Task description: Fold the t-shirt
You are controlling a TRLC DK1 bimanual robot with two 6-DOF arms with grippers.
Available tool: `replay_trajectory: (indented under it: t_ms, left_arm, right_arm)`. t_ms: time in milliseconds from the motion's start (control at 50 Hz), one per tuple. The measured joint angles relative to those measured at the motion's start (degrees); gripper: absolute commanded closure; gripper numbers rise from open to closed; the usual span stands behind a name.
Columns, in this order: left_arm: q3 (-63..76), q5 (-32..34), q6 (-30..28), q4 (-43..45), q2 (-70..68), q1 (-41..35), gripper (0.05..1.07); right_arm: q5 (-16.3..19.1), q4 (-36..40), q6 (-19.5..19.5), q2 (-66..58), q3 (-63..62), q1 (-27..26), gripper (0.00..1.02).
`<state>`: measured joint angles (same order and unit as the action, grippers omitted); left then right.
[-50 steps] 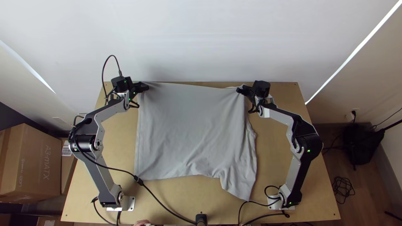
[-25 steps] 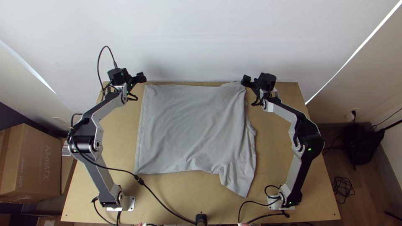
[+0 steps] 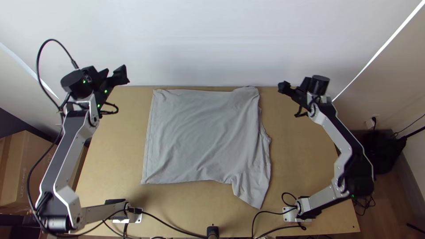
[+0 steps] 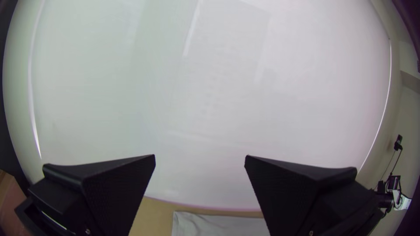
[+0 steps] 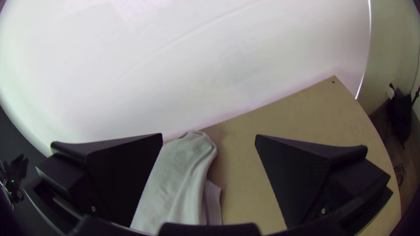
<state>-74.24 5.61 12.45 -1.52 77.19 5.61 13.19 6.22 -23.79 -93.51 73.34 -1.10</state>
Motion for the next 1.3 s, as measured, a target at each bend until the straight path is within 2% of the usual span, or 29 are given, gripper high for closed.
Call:
replay_trajectory:
  t_ms: [100,300,440,500,740,880,920,980,1300]
  left_arm:
    - [4.46,0.44,0.0,-2.78,-5.88,-0.02,0.1]
    - [9.68,0.63,0.02,-8.96,-15.76,-0.09,0.1]
    - [9.79,0.63,0.0,-11.1,-20.48,-0.13,0.1]
    - [9.79,0.63,0.0,-11.65,-21.66,-0.13,0.1]
    - [9.79,0.63,0.0,-14.69,-22.97,-0.13,0.1]
    - [9.79,0.63,-0.02,-15.69,-23.69,-0.13,0.1]
    - [9.79,0.63,-0.02,-15.76,-23.93,-0.13,0.1]
    - [9.79,0.63,-0.02,-15.96,-24.24,-0.13,0.1]
    - [9.79,0.63,-0.02,-16.61,-24.94,-0.11,0.1]
  right_arm:
    - [2.95,6.34,0.0,6.32,-4.92,-2.91,0.05]
    - [8.02,27.93,1.05,17.35,-10.45,-6.03,0.05]
    - [9.42,35.06,1.79,23.67,-13.29,-7.45,0.06]
    - [9.79,37.51,2.19,25.29,-14.99,-7.98,0.11]
    - [10.84,45.9,8.11,26.21,-23.08,-7.48,0.16]
    - [10.86,50.07,10.25,24.57,-26.16,-3.82,0.16]
    - [10.86,50.27,10.56,24.0,-27.04,-2.8,0.18]
    - [10.84,50.38,10.64,23.41,-28.13,-1.29,0.28]
    - [10.84,49.86,10.8,19.19,-31.1,4.09,0.29]
